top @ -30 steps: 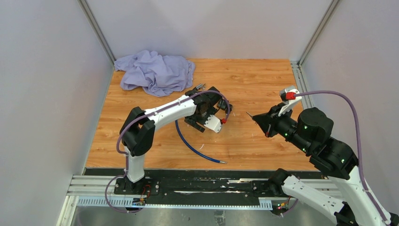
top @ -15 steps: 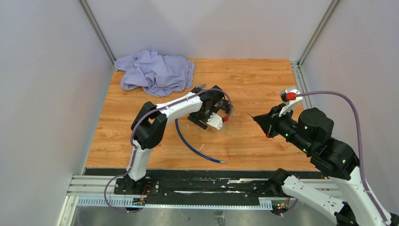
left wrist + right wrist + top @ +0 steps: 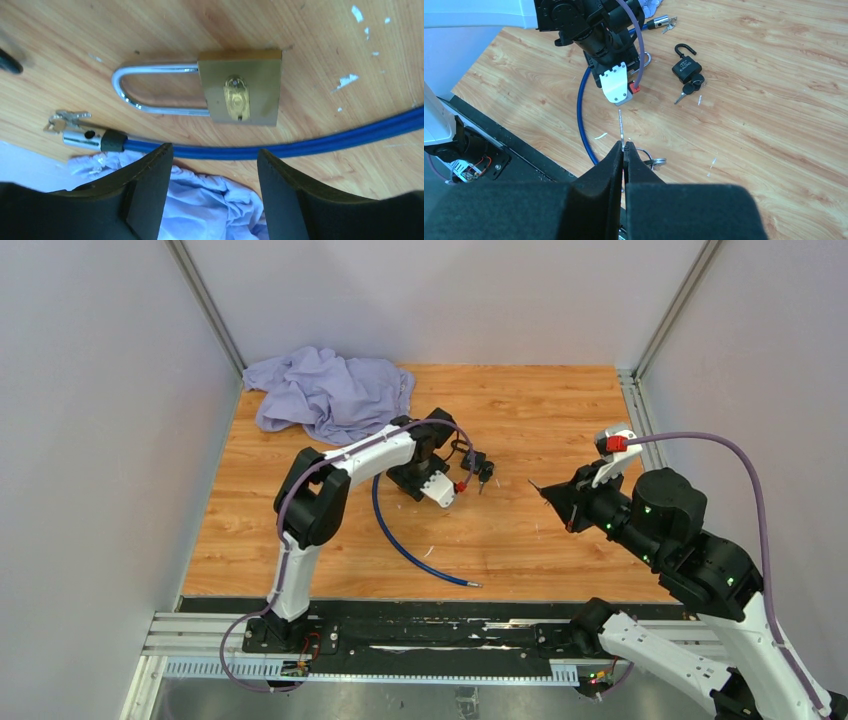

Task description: Unlock with the key

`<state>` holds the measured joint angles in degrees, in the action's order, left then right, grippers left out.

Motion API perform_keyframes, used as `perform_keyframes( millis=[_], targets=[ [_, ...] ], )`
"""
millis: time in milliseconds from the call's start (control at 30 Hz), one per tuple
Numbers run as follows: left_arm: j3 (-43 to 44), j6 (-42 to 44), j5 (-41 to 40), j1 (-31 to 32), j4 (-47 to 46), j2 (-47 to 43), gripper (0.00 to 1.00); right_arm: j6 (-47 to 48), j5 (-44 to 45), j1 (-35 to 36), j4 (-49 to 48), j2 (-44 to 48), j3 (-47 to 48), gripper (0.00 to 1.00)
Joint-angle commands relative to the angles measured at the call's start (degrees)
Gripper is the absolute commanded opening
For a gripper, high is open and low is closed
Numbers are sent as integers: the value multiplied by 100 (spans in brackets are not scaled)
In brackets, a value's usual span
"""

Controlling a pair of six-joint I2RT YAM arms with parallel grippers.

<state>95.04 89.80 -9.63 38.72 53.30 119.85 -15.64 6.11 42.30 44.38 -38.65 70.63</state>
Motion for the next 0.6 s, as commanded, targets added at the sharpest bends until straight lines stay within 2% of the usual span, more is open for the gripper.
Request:
perform_keyframes(
  millis=[0,167,567],
  targets=[
    [80,238,259,41,-117,244,66,-12,198,-64,76,-19,130,1],
    [-311,-46,607,64,-243,105,66,-29,232,-66,85,-28,113,1],
    [-1152,-1447,1379,177,-158,-424,60,-42,176,-67,71,-81,88,1]
  ],
)
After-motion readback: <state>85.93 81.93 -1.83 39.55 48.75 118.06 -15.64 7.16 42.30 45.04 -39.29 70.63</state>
